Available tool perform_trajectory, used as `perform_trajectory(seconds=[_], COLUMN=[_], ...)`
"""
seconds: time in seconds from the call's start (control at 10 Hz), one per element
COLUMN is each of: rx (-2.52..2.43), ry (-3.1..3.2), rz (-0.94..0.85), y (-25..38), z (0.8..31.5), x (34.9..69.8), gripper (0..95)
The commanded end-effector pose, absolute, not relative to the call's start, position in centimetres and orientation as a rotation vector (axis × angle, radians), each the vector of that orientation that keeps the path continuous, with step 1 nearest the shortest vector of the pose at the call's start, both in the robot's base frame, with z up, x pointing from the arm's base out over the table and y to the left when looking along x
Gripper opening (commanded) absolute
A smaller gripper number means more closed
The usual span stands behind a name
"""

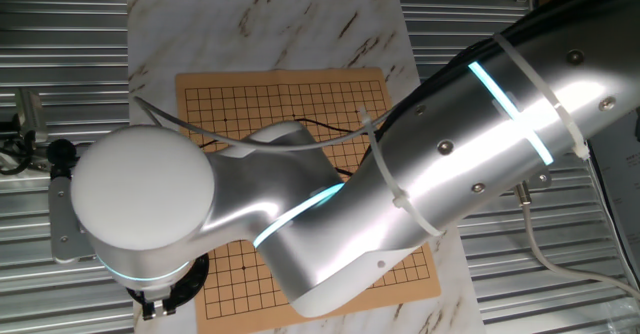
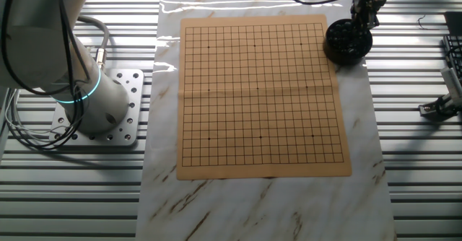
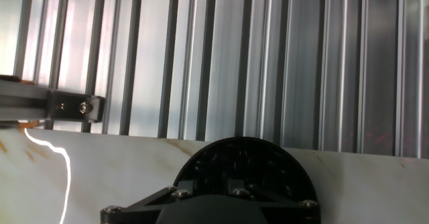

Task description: Play the first move as black on the 3-4 point in the upper right corner of the Go board

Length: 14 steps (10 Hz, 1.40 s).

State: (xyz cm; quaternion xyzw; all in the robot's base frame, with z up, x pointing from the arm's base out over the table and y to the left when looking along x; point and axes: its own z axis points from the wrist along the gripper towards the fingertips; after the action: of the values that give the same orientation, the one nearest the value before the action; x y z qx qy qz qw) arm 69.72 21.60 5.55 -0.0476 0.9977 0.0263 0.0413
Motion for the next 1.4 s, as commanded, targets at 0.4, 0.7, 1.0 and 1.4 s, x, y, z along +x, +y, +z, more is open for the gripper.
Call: perform_trajectory(seconds=[0.4, 0.7, 1.0, 1.4], rx=[-0.143, -0.141, -0.149, -0.170], ry=[3.056, 3.054, 3.053, 3.065], rz=[0.084, 0.084, 0.085, 0.073], y=[21.65, 21.66, 21.66, 21.66], z=[5.48, 5.48, 5.49, 5.49], x=[69.75, 69.75, 69.75, 69.75], gripper=[19.0, 19.0, 19.0, 19.0])
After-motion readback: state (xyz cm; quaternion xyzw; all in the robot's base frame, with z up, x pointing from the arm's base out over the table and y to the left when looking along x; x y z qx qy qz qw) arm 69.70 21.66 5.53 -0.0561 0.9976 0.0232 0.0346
